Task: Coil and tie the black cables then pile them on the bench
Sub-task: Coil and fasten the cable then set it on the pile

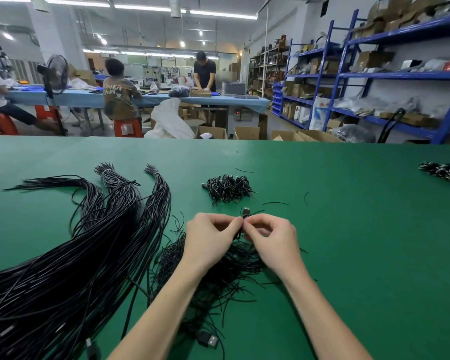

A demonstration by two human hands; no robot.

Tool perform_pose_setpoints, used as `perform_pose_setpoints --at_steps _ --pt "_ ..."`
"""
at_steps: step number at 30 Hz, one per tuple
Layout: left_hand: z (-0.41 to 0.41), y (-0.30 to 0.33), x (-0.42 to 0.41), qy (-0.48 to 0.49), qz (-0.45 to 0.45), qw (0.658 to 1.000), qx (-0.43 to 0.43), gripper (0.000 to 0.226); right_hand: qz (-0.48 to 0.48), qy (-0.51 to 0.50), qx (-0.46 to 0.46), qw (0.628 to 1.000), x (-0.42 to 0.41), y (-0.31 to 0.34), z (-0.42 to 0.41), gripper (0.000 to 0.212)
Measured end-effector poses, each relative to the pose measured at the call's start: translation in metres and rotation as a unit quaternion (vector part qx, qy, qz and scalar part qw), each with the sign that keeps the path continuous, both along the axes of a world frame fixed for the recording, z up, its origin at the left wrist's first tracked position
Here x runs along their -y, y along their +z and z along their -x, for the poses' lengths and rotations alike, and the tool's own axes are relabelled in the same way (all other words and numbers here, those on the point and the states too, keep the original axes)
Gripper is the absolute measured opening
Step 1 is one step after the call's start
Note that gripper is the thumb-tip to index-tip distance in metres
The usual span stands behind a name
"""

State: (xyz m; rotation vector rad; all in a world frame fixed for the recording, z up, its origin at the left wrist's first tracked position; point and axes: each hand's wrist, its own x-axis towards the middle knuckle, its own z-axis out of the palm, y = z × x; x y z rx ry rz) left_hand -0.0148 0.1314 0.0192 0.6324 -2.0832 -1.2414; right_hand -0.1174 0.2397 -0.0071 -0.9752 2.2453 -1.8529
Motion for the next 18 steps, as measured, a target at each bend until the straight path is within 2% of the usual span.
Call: perform_pose_setpoints --at_steps 3,4,6,8,9,11,13,18 --pt "0.001 0.001 -0.003 -0.006 0.02 1.0 -0.012 0.014 -0.001 -0.027 -0.071 0.997 0.002 -0.002 -0.001 0.013" --pt "0.002 0.002 -0.003 -0.02 -0.009 1.0 -0.016 0.013 0.015 -0.03 -0.078 0.996 0.001 -0.002 -0.001 0.014" --pt "0.003 0.005 0.0 -0.068 -0.172 0.982 -0.035 0.012 0.055 -0.025 -0.087 0.994 -0.002 -0.001 -0.002 0.016" --pt "0.0 0.008 0.004 -0.107 -0.378 0.919 -0.044 0.012 0.086 -0.004 -0.105 0.991 -0.004 0.002 -0.005 0.021" --pt "-0.001 0.009 0.006 -0.12 -0.45 0.885 -0.028 0.012 0.094 0.007 -0.122 0.988 -0.003 0.003 -0.006 0.024" --pt "-0.005 0.008 0.012 -0.143 -0.527 0.838 0.006 0.011 0.092 0.024 -0.154 0.983 -0.002 0.005 -0.009 0.023" --pt "-0.007 0.006 0.018 -0.162 -0.547 0.821 0.009 0.01 0.087 0.037 -0.171 0.981 -0.002 0.006 -0.009 0.017" --pt "-0.008 0.002 0.022 -0.209 -0.523 0.826 0.026 0.01 0.086 0.053 -0.221 0.97 -0.007 0.008 -0.005 0.009"
